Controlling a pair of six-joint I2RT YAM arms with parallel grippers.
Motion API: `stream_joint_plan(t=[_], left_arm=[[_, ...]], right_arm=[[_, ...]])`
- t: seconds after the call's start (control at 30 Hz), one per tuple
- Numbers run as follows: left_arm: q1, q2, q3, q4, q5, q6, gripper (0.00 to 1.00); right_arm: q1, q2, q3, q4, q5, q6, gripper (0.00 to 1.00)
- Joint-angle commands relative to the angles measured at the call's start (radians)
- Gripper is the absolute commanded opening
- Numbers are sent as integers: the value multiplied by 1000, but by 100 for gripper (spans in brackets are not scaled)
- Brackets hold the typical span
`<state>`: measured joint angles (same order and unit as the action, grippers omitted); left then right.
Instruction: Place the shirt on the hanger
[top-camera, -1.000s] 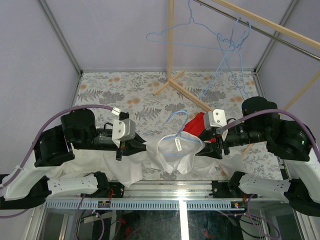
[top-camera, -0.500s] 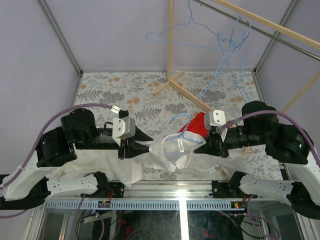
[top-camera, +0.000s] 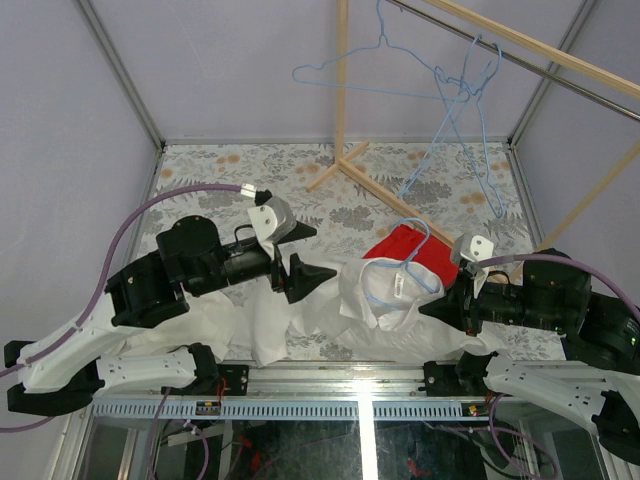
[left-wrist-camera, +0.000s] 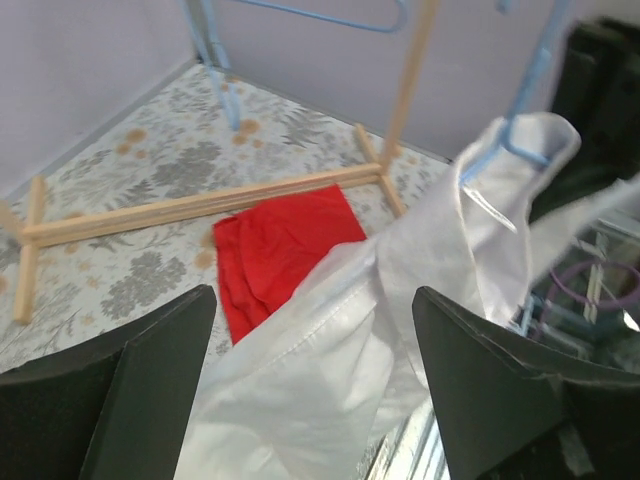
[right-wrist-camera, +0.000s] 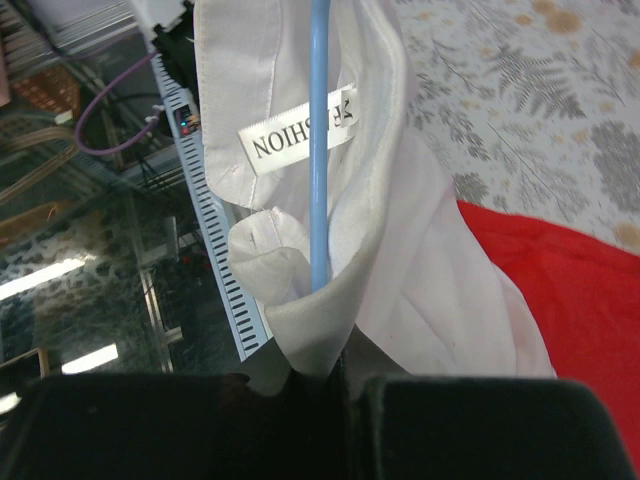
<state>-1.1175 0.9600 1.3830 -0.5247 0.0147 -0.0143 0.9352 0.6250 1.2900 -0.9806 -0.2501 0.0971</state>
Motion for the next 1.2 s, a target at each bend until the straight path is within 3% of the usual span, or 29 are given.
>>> stream_joint_plan(t=[0.0,0.1,0.4,0.77,0.97,1.17], left_arm=[[-2,57,-8,175,-266,-109,81],[-2,120,19,184,-356,-141,84],[-1,238,74,210,-411,-152,92],[17,228,34,193,-482,-155,93],[23,220,7,192,-488,-162,93],[25,218,-5,191,-487,-171,93]], right_arm=[[1,-64,-46,48,183,195,0],[1,-101,-68,11,249,260,0],[1,-192,-168,-31,359,447,0],[1,-381,-347,3,552,682,0],[2,-464,-460,0,579,797,0],[1,-481,-486,-53,773,903,0]])
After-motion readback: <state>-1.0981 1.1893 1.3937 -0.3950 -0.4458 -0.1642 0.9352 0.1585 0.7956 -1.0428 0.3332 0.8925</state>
